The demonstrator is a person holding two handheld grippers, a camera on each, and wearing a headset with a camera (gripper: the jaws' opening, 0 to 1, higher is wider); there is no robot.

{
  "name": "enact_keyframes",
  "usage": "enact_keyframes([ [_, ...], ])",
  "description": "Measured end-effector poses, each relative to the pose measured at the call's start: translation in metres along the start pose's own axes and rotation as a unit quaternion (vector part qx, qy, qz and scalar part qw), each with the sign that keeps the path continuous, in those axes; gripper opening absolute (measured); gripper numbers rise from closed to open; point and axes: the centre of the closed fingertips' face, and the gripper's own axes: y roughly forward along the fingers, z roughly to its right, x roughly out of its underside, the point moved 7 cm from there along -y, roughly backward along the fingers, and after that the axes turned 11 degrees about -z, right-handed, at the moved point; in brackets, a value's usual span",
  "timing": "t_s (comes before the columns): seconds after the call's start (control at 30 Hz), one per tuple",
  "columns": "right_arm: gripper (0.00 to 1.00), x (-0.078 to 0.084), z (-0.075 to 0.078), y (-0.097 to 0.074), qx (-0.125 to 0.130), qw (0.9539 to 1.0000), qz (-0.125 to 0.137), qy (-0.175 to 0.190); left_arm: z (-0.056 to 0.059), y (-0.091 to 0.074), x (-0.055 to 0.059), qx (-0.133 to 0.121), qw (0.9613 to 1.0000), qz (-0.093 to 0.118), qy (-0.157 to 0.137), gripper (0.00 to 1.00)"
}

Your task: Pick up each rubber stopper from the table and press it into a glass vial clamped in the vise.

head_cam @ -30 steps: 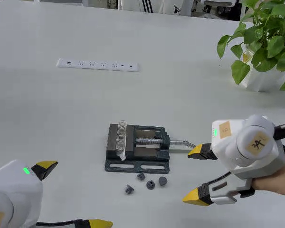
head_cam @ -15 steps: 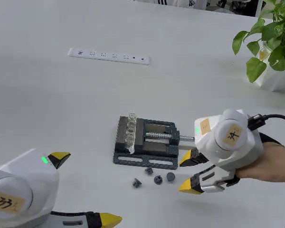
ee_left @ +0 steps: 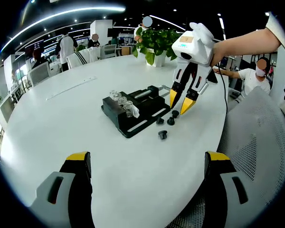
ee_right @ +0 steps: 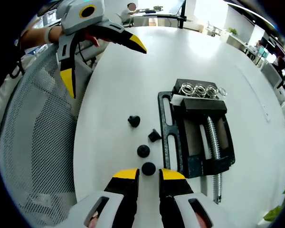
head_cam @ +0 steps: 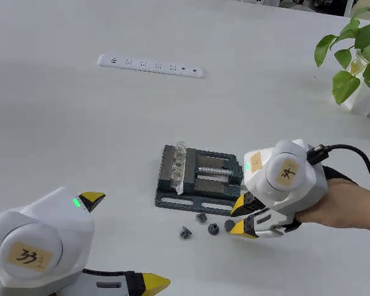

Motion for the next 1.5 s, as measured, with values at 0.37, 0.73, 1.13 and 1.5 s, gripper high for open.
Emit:
enact_keyframes([
  [0.37,0.1,-0.0022,-0.0023,0.003,-0.004,0.9998,-0.008,-0.019,-0.0013,0.0004,0.0018,-0.001,1.0,0.0,-0.002,0.99],
  [0.73,0.08,-0.004,-0.001,0.0034,0.0,0.9994,-0.018,-0.028,-0.0024,0.0005,0.0032,-0.001,1.0,0.002,-0.007,0.99],
  [1.13,0.07,-0.0049,-0.0016,0.0043,0.0,0.9991,-0.022,-0.037,-0.0025,0.0012,0.0037,-0.001,1.0,0.004,-0.007,0.99],
  [1.5,0.06,-0.006,0.0012,0.0029,-0.018,0.9993,-0.024,-0.024,-0.0023,-0.0008,0.001,-0.003,0.9999,0.009,-0.008,0.99],
])
